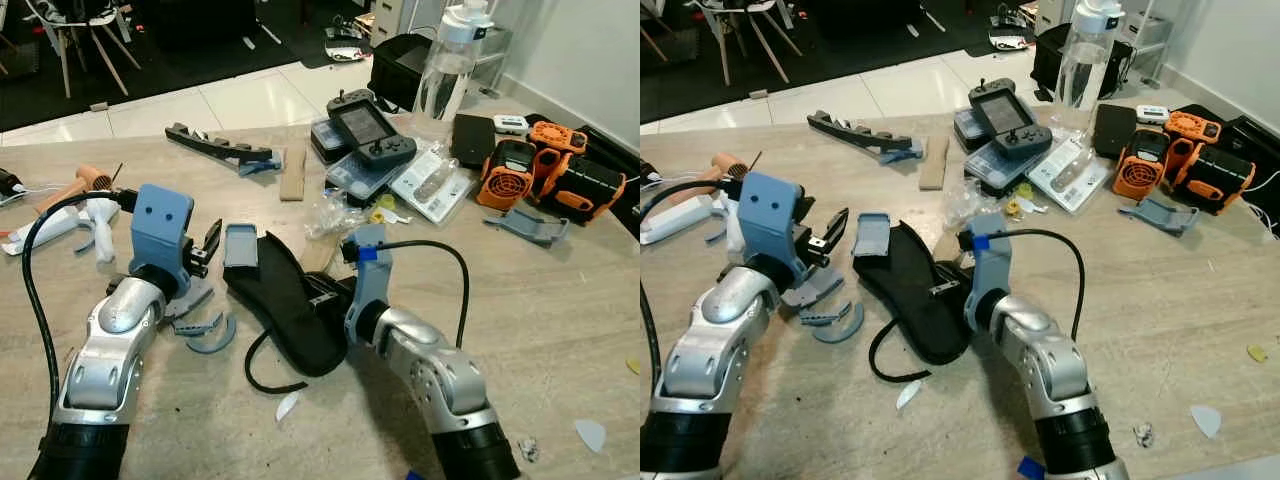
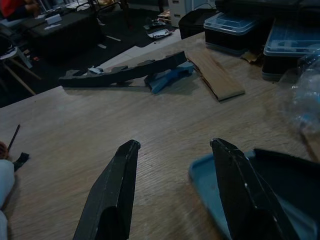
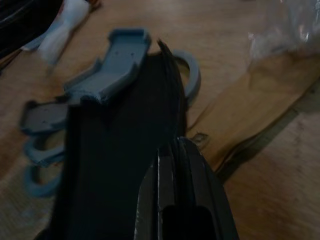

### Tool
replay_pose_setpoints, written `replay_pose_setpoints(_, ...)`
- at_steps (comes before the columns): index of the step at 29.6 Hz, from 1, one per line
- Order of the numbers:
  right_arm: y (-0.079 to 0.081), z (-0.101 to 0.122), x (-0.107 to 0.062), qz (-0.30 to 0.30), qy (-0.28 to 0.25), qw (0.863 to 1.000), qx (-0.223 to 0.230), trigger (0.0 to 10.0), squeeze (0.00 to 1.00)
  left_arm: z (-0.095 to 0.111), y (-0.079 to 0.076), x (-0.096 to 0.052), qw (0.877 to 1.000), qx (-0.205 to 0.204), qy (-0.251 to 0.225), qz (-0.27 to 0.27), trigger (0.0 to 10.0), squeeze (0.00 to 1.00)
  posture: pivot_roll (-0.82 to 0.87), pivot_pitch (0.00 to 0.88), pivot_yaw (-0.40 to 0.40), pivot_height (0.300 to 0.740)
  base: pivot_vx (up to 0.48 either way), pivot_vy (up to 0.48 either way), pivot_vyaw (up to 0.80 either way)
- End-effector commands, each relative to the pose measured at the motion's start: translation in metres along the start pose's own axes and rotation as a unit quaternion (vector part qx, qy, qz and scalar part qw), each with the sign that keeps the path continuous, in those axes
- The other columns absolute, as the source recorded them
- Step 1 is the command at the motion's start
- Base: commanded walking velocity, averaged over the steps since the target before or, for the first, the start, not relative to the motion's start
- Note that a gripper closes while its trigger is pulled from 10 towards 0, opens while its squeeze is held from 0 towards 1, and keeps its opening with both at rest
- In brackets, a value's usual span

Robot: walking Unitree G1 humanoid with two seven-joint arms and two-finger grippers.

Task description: Picking trash to rubbish bin

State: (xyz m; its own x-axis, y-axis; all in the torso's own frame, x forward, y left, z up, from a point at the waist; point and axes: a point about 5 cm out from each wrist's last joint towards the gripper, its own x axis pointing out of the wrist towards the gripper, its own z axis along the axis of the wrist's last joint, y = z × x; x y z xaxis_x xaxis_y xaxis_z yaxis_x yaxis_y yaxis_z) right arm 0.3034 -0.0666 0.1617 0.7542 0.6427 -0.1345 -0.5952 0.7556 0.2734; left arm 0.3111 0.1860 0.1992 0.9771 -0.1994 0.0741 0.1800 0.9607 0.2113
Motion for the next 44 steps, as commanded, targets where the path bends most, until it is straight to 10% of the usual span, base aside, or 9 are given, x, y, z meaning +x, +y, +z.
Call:
replay_pose_setpoints(1, 0.003, 0.003, -0.001, 0.01, -0.013, 1.0, 0.01, 10.0, 1.0, -0.002, 0.004, 0.0, 1.0, 0.013, 0.006, 0.001, 10.0, 0.0, 0.0, 0.188, 0.053, 0.74, 0.0, 0.0, 0.0)
replay_pose_setpoints(12, 0.005, 0.001, -0.001, 0.004, 0.017, 1.0, -0.018, 10.0, 1.0, -0.002, 0.004, 0.0, 1.0, 0.015, 0.006, -0.005, 10.0, 0.0, 0.0, 0.192, 0.053, 0.74, 0.0, 0.0, 0.0)
replay_pose_setpoints(13, 0.002, -0.002, -0.001, -0.01, 0.029, 0.999, -0.022, 10.0, 0.0, -0.002, 0.003, 0.0, 1.0, 0.016, 0.007, -0.007, 10.0, 0.0, 0.0, 0.192, 0.052, 0.74, 0.0, 0.0, 0.0)
replay_pose_setpoints(30, -0.001, -0.031, 0.0, -0.018, 0.117, 0.991, 0.064, 10.0, 0.0, -0.003, 0.001, 0.0, 1.0, 0.024, 0.008, -0.017, 10.0, 0.0, 0.0, 0.195, 0.05, 0.74, 0.0, 0.0, 0.0)
replay_pose_setpoints(31, -0.003, -0.031, 0.0, -0.024, 0.121, 0.99, 0.069, 3.1, 0.0, -0.002, 0.001, 0.0, 1.0, 0.024, 0.008, -0.017, 10.0, 0.0, 0.0, 0.195, 0.049, 0.74, 0.0, 0.0, 0.0)
replay_pose_setpoints(32, -0.004, -0.031, 0.0, -0.025, 0.122, 0.99, 0.07, 3.1, 0.0, -0.002, 0.001, 0.0, 1.0, 0.024, 0.008, -0.017, 10.0, 0.0, 0.0, 0.195, 0.049, 0.74, 0.0, 0.0, 0.0)
replay_pose_setpoints(34, -0.005, -0.032, 0.0, -0.027, 0.125, 0.989, 0.075, 0.0, 0.0, -0.003, 0.001, 0.0, 1.0, 0.024, 0.008, -0.017, 10.0, 0.0, 0.0, 0.195, 0.049, 0.74, 0.0, 0.0, 0.0)
replay_pose_setpoints(44, -0.008, -0.036, -0.004, -0.039, 0.146, 0.984, 0.09, 0.0, 0.0, -0.003, 0.0, 0.0, 0.999, 0.025, 0.009, -0.02, 10.0, 0.0, 0.0, 0.197, 0.048, 0.74, 0.0, 0.0, 0.0)
